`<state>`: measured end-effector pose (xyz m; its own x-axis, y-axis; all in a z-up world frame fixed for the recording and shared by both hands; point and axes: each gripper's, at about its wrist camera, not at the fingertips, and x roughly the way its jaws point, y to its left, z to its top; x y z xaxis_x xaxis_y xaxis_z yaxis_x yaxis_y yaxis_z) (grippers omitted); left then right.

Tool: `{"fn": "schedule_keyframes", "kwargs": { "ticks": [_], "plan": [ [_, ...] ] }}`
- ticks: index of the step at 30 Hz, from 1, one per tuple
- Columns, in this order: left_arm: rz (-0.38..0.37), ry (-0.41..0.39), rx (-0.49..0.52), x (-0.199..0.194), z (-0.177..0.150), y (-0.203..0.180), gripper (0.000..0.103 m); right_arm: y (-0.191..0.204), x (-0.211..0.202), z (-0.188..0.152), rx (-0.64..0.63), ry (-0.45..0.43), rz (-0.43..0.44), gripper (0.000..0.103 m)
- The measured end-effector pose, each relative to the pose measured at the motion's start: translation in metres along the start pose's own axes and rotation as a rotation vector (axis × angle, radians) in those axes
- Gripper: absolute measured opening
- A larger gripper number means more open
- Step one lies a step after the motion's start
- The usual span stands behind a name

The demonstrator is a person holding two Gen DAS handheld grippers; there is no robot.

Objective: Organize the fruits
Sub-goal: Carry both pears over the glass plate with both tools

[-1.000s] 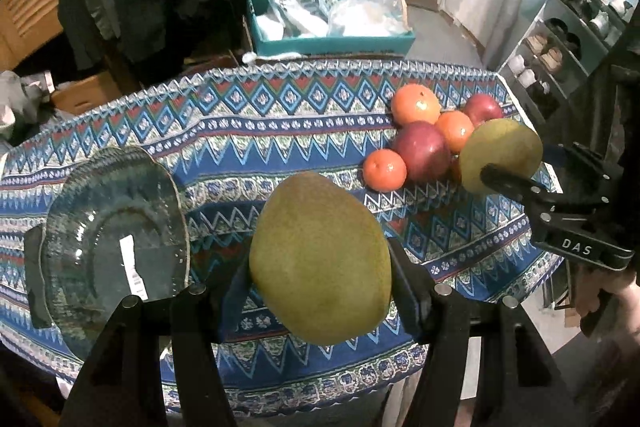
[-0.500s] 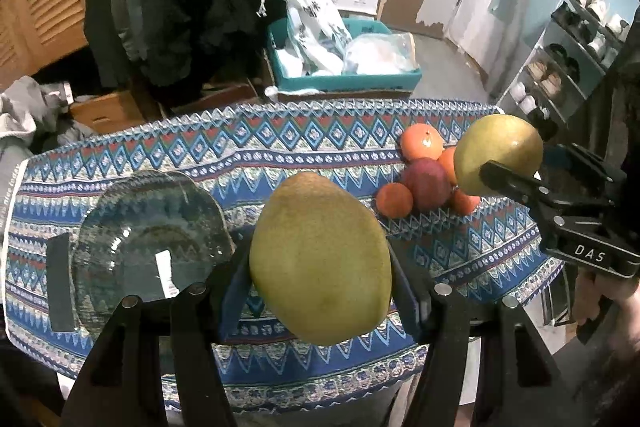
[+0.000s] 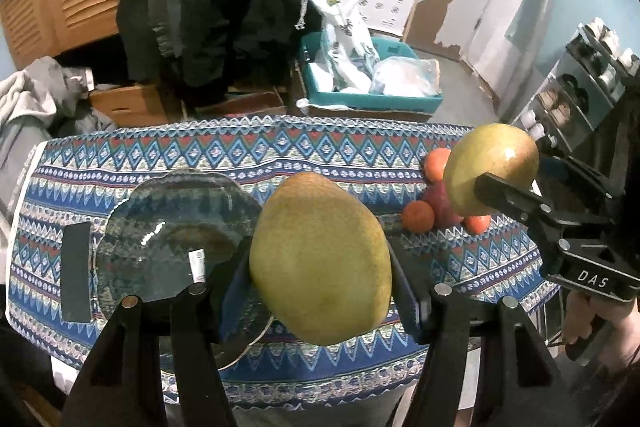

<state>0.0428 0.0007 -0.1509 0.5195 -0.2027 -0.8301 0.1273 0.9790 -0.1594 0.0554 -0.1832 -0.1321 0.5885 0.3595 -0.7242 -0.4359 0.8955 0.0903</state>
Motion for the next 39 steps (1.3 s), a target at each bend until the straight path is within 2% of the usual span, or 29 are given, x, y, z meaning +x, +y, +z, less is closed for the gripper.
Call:
{"fn": "schedule_keyframes", "kwargs": {
  "ticks": [13,21,29,39],
  "plan": [
    [0.032,-0.005,-0.097,-0.003,-0.009,0.058,0.065,0.055,0.039,0.021,-0.057,0.033,0.076,0.075],
    [0.064,0.006,-0.154,0.002,-0.016,0.093,0.065,0.089,0.073,0.027,-0.086,0.090,0.125,0.075],
    [0.098,0.057,-0.212,0.023,-0.032,0.130,0.065,0.115,0.109,0.028,-0.106,0.153,0.161,0.075],
    [0.125,0.116,-0.249,0.046,-0.049,0.155,0.065,0.142,0.148,0.015,-0.124,0.254,0.206,0.075]
  ]
}}
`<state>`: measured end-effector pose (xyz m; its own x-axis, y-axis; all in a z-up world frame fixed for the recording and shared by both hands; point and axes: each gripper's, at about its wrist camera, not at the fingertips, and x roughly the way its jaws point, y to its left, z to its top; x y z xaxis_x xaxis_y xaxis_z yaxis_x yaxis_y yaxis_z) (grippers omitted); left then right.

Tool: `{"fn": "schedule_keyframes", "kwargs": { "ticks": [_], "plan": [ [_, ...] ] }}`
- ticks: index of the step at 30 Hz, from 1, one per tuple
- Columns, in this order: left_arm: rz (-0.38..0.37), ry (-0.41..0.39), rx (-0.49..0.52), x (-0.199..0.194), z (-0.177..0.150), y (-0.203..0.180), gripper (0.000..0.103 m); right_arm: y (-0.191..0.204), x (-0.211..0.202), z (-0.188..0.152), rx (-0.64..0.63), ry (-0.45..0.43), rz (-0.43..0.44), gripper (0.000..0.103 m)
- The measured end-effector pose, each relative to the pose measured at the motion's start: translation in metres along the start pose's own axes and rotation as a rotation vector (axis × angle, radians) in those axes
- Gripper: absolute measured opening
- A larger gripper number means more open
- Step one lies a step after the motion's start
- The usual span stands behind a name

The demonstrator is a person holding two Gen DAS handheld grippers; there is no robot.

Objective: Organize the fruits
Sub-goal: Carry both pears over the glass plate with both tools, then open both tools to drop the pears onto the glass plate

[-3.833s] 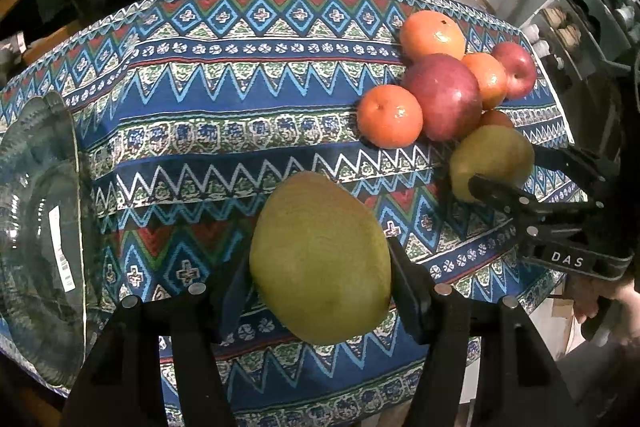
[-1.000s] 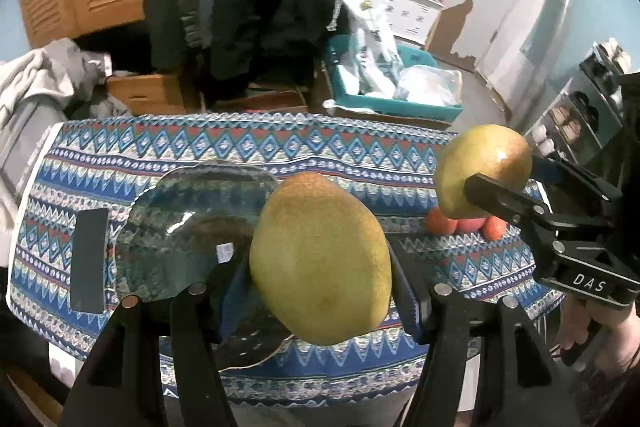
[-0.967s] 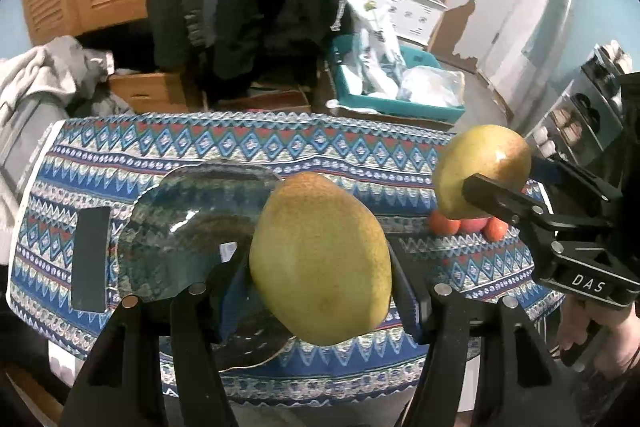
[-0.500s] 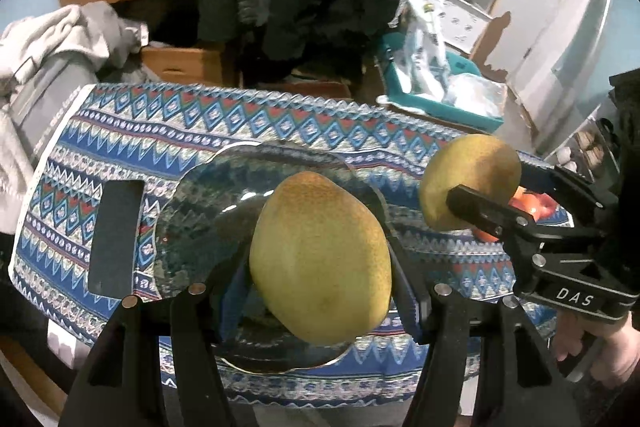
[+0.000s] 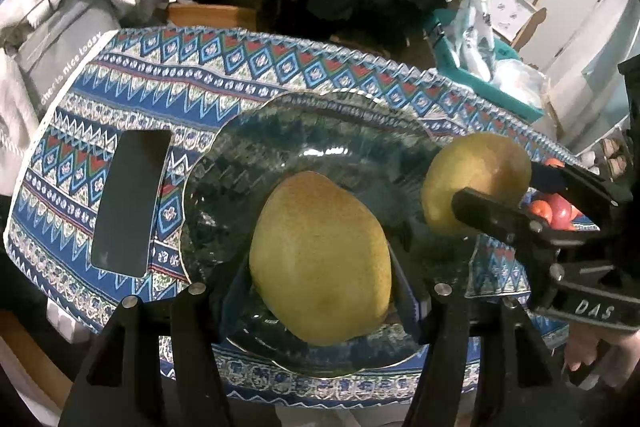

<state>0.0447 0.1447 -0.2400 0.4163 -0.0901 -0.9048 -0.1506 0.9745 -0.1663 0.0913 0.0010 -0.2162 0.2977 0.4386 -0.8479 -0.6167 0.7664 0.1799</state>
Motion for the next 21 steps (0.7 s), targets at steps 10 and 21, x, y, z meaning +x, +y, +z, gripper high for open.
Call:
{"fn": "schedule_keyframes", "kwargs": {
  "ticks": [10,21],
  "plan": [
    [0.034,0.089,-0.021,0.031,-0.012,0.015,0.065,0.009,0.036,-0.012,-0.023,0.109,-0.006,0.075],
    [0.043,0.191,-0.039,0.052,-0.017,0.017,0.065,0.001,0.040,-0.011,0.020,0.129,0.050,0.065]
  ]
}}
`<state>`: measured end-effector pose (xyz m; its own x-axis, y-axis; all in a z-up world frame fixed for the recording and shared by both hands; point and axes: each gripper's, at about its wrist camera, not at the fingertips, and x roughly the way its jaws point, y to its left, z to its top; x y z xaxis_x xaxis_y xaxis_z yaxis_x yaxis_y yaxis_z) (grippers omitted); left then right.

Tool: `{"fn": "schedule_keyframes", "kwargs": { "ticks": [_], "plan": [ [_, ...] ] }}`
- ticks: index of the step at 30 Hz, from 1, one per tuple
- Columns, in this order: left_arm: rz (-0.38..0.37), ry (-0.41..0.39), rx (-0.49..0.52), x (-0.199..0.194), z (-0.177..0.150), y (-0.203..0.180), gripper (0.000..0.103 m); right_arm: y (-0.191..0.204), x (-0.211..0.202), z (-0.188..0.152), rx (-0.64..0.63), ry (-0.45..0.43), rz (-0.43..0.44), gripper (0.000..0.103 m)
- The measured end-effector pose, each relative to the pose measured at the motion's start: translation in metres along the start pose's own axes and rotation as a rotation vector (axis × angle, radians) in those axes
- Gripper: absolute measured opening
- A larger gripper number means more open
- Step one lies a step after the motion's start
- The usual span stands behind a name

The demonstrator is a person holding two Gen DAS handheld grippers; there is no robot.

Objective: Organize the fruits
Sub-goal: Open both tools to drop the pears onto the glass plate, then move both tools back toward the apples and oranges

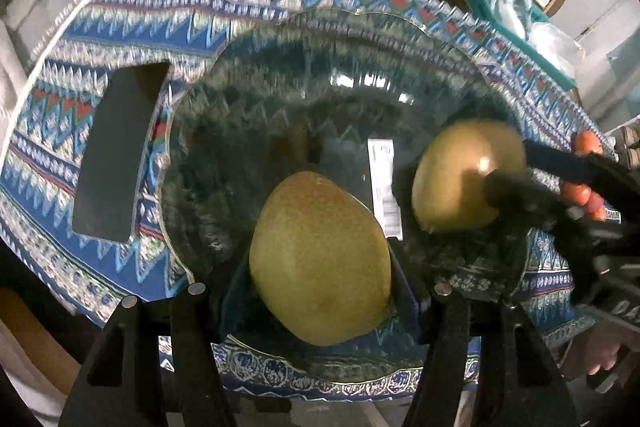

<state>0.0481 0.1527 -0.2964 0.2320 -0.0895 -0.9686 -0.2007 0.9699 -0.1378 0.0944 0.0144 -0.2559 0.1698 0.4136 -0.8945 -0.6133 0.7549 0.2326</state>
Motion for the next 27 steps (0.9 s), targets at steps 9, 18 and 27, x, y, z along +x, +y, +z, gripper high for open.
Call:
{"fn": "schedule_keyframes", "kwargs": {
  "ticks": [9,18,27],
  "plan": [
    [0.056,-0.128,0.077,-0.033,0.001,-0.018,0.081,-0.001,-0.010,-0.004,-0.005,-0.014,-0.016,0.065],
    [0.045,-0.175,0.156,-0.054,-0.002,-0.048,0.081,-0.015,-0.054,-0.010,0.035,-0.111,-0.027,0.071],
    [0.008,-0.237,0.203,-0.079,-0.002,-0.085,0.081,-0.044,-0.101,-0.023,0.093,-0.194,-0.082,0.078]
  ]
}}
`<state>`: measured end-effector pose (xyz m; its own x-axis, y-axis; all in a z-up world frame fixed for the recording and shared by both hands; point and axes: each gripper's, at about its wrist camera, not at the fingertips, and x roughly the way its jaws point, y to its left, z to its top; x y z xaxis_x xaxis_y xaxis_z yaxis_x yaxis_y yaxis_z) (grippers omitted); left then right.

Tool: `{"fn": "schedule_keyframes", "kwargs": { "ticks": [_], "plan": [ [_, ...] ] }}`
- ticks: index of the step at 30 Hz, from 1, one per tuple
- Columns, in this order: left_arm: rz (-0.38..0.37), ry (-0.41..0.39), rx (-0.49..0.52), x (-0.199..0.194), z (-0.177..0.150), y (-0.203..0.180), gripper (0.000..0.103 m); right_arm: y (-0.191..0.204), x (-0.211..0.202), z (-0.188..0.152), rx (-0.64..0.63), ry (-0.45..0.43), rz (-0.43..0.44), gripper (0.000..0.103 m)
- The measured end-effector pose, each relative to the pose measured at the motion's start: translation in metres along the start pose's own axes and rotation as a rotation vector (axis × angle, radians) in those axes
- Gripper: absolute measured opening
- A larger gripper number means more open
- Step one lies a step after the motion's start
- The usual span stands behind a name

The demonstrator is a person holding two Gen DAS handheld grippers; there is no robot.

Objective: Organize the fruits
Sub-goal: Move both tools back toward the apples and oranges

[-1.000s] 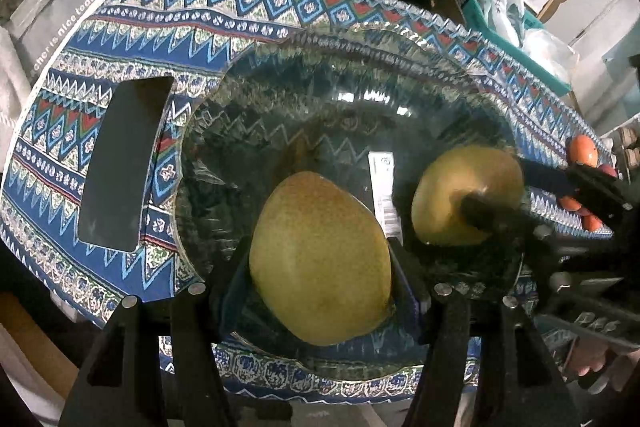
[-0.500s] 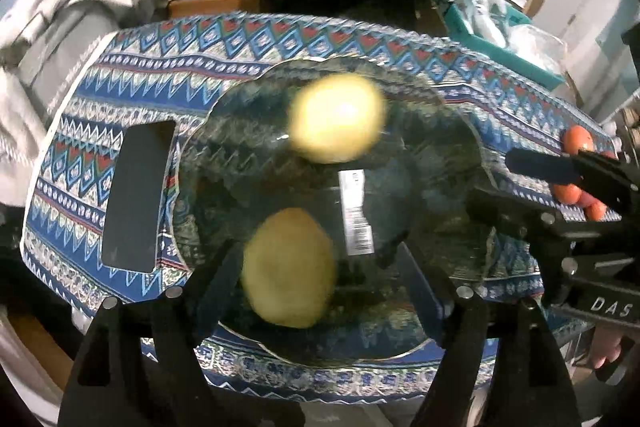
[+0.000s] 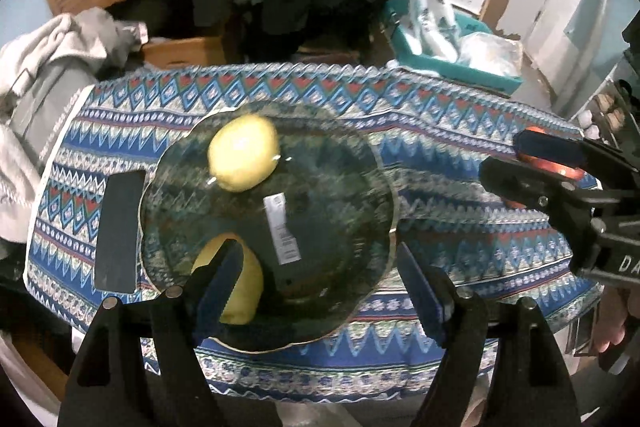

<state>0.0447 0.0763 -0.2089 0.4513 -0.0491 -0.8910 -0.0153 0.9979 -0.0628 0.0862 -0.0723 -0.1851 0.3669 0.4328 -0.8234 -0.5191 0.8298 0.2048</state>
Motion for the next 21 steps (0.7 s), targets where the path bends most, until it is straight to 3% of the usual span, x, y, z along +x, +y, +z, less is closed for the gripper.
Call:
{"fn": "schedule_keyframes", "kwargs": {
  "ticks": [16,21],
  "plan": [
    [-0.066,-0.068,0.129,-0.029,0.011,-0.077,0.081,-0.062,-0.070,-0.024,0.066,-0.101,-0.107,0.080],
    [-0.080,-0.081,0.165,-0.033,0.011,-0.099,0.081,-0.084,-0.094,-0.037,0.109,-0.128,-0.136,0.085]
  ]
}}
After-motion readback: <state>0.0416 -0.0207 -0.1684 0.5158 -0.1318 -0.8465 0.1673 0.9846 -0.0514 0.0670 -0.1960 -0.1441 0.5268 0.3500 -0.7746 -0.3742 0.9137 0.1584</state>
